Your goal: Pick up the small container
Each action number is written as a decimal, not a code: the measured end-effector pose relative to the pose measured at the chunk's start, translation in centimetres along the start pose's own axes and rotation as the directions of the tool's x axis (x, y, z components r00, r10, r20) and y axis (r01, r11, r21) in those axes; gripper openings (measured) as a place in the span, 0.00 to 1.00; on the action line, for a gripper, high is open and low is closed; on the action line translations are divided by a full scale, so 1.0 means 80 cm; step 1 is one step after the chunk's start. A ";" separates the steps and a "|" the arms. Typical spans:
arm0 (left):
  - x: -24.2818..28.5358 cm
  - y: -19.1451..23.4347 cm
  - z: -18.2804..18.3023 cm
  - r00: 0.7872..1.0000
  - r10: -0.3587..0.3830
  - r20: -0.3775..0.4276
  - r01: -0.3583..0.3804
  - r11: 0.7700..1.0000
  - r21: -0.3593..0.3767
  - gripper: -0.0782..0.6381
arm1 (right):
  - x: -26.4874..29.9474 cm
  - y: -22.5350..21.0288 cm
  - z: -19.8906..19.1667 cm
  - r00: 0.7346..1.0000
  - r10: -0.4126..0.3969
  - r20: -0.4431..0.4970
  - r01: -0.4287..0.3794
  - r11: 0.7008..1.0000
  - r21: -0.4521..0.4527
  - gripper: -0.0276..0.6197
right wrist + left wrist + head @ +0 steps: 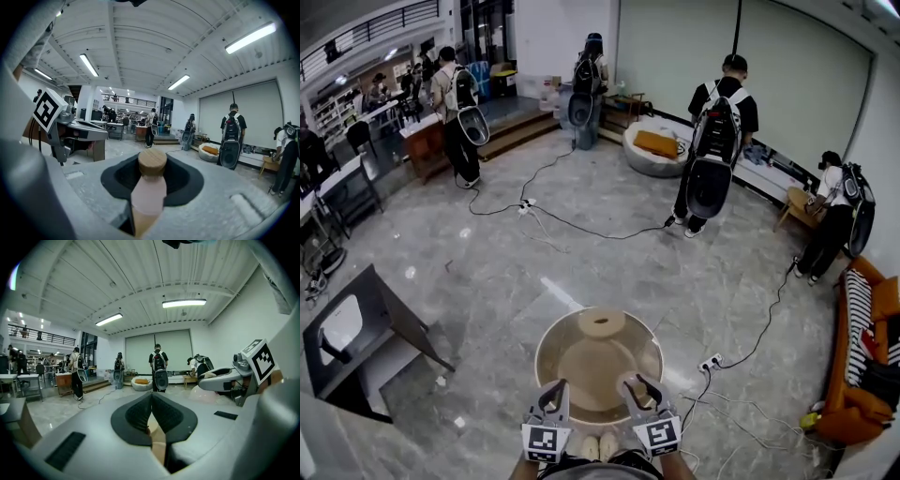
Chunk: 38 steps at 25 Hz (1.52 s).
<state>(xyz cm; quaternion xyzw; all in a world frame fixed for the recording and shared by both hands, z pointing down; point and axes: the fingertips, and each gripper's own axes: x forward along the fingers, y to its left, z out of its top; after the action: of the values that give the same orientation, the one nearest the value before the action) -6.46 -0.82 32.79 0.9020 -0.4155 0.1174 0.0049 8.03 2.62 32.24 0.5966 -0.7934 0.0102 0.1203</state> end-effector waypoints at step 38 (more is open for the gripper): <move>-0.019 -0.028 0.002 0.999 0.034 -0.016 -0.034 0.999 -0.039 0.13 | -0.038 -0.009 -0.008 1.000 -0.001 0.004 0.001 1.000 0.003 0.23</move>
<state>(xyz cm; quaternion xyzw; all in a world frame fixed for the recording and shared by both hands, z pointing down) -5.72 1.73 32.55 0.8935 -0.4330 0.1163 0.0240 9.62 5.40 32.14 0.5972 -0.7933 0.0102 0.1180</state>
